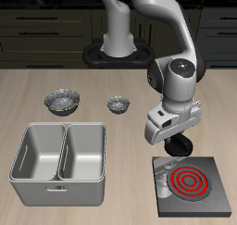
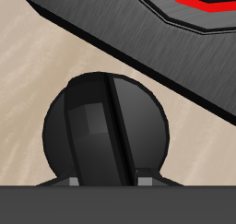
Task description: Turn off the stove and place the smallest bowl in the left side of the drainer and the medium bowl in the right side
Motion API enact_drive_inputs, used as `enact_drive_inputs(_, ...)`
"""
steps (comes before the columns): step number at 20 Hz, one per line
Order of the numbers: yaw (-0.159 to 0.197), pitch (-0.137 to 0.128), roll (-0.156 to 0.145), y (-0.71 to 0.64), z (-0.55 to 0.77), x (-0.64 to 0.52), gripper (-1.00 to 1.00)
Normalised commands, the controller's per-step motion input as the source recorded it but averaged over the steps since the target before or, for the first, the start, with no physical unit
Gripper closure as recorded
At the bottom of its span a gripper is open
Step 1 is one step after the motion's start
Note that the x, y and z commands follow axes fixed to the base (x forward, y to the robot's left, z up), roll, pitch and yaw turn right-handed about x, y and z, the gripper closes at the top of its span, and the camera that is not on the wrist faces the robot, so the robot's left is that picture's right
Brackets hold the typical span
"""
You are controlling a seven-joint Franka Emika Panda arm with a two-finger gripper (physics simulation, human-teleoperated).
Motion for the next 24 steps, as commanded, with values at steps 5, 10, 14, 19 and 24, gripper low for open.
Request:
enact_drive_inputs(5, -0.068, -0.007, -0.013, -0.1, 0.21, 0.03, 1.0)
enact_drive_inputs(10, -0.109, -0.015, 0.016, -0.01, 0.26, 0.06, 1.0)
enact_drive_inputs(14, -0.111, 0.02, -0.021, -0.04, 0.13, 0.13, 1.0)
enact_drive_inputs(19, -0.065, 0.013, 0.013, 0.03, 0.05, 0.04, 1.0)
enact_drive_inputs(24, -0.037, 0.005, 0.01, 0.01, 0.04, 0.03, 1.0)
